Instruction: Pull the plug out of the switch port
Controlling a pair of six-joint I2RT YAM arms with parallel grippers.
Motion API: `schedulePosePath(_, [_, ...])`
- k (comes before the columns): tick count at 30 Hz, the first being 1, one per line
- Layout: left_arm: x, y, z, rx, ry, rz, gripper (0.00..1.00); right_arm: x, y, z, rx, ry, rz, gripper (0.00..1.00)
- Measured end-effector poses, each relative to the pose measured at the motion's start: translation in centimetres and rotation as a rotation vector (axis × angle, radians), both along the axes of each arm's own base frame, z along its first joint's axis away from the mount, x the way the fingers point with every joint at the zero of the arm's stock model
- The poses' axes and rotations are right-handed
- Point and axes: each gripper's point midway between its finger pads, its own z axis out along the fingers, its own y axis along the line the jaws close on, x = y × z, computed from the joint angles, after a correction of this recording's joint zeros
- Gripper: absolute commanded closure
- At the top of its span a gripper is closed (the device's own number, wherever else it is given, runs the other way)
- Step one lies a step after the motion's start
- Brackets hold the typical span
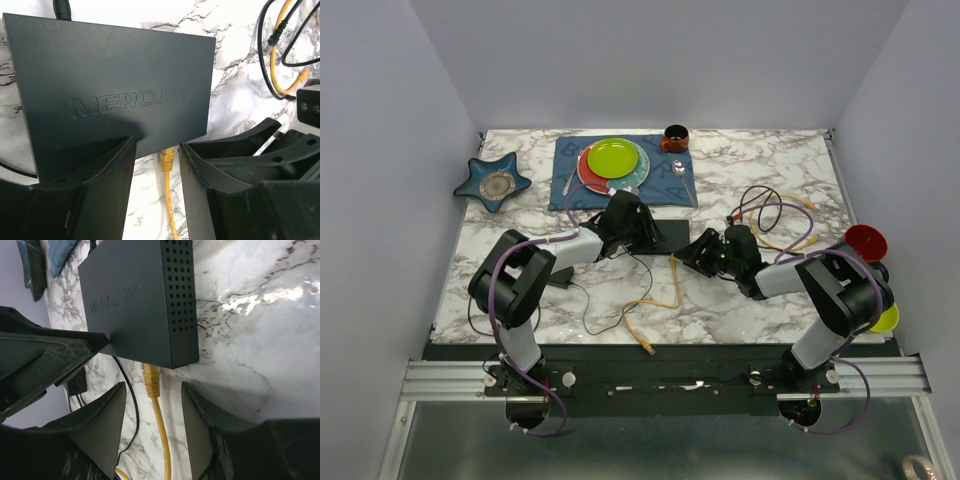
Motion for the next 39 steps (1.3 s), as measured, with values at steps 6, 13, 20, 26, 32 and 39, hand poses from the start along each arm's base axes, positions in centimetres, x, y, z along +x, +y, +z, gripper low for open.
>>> schedulePosePath(6, [-0.1,0.2,0.0,0.004,-0.003,0.003,0.45,0.6,1.2,-0.1,0.044,0.011,0.026,0.47])
schedulePosePath(13, [-0.2,0.5,-0.1,0.006,-0.002,0.005,0.46,0.8,1.6,-0.3,0.069,0.022,0.026,0.53])
schedulePosePath(20, [-0.3,0.7,0.0,0.005,-0.003,0.008,0.45,1.0,1.8,-0.5,0.088,0.029,0.017,0.58])
schedulePosePath(26, [-0.3,0.8,0.0,0.008,-0.004,0.007,0.46,1.1,1.8,-0.7,0.097,0.036,0.01,0.64])
schedulePosePath(32, [-0.4,0.9,0.0,0.008,-0.004,0.008,0.45,1.1,1.8,-0.9,0.098,0.045,0.005,0.68])
schedulePosePath(39, [-0.4,1.1,-0.1,0.008,-0.002,0.011,0.46,1.1,1.8,-1.2,0.101,0.053,0.001,0.79])
